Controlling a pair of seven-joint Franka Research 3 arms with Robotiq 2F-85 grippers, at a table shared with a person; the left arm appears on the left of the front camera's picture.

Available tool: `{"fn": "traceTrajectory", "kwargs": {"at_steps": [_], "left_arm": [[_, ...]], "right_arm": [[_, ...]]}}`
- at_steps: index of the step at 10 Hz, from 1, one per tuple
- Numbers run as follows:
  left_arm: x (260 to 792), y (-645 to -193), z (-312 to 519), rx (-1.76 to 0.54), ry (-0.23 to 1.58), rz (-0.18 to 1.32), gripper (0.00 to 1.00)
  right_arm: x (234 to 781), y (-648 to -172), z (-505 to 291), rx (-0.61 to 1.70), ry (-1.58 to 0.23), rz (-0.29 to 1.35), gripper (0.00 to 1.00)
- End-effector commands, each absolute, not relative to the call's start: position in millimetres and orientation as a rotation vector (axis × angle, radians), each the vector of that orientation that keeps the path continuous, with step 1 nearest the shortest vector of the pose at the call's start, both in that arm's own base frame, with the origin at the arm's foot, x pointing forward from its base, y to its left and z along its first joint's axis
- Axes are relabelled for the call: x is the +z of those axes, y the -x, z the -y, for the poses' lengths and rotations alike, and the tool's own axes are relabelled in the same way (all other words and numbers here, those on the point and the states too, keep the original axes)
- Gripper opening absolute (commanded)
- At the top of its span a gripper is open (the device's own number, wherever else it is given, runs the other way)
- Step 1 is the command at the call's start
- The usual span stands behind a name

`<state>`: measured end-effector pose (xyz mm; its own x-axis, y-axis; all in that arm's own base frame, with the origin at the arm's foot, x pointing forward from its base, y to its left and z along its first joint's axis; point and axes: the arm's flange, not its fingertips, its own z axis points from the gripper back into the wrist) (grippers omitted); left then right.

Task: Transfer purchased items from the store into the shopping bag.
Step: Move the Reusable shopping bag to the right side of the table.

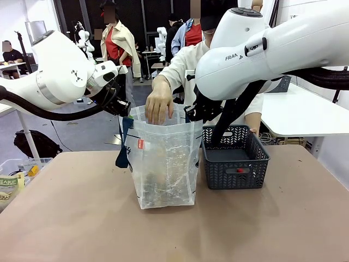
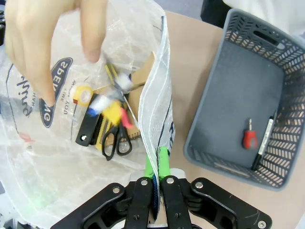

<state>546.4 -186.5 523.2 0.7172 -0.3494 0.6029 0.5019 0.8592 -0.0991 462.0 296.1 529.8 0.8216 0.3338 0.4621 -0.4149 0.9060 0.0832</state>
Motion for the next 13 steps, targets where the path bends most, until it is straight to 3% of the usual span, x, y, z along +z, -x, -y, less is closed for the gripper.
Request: {"fn": "traceTrajectory", "kwargs": {"at_steps": [1, 13], "left_arm": [[526.0, -544.2, 184.1, -0.464, 0.263, 0.622, 0.00], [526.0, -544.2, 184.1, -0.464, 0.263, 0.622, 0.00]], "right_arm": [[529.7, -462.0, -293.9, 0.410, -0.198, 0.457, 0.00], [529.7, -462.0, -293.9, 0.410, -0.198, 0.457, 0.00]]}}
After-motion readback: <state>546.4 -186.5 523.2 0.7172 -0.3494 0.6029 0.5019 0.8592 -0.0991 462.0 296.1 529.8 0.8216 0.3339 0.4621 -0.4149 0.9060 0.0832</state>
